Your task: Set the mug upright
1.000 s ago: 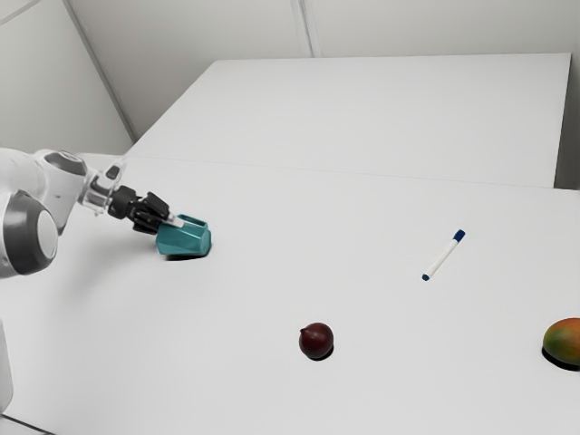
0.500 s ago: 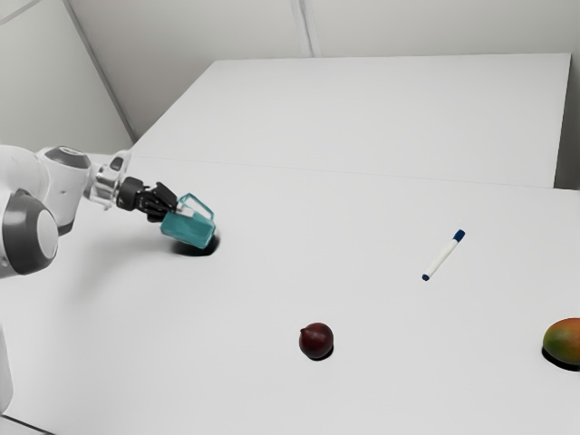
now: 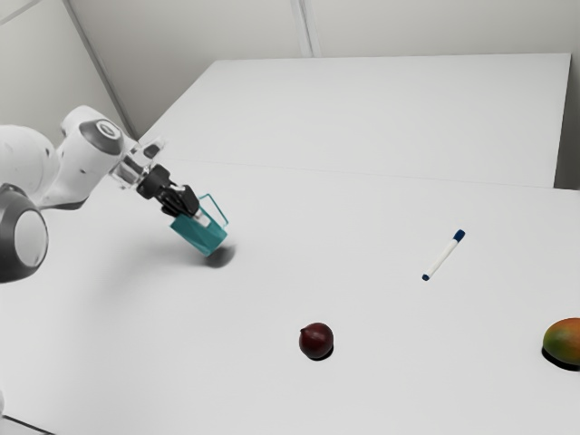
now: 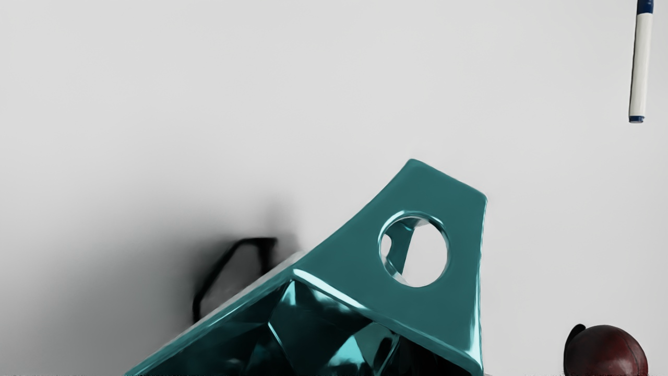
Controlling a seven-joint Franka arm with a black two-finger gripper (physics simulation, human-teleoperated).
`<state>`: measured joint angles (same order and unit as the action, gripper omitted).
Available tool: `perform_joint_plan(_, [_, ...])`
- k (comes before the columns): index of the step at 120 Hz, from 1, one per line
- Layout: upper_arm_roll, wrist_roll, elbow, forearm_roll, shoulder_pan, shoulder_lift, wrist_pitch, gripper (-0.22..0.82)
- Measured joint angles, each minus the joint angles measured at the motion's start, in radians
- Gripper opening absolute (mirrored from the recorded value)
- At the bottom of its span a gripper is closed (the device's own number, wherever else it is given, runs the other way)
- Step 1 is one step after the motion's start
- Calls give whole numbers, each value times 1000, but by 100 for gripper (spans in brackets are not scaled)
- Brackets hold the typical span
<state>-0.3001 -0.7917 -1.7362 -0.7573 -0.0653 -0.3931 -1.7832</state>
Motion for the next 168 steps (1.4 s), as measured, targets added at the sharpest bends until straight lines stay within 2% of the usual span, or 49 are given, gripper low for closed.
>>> perform_joint_plan(41, [6,51,-235,303,142,160,-343,-17])
perform_joint_plan(66, [0,118,-344,435,189,229,-469,-17])
perform_joint_plan(116, [-15,263,-409,636,254,262,-520,-17])
perform_joint_plan(168, [-18,363,-405,716,273,226,-517,-18])
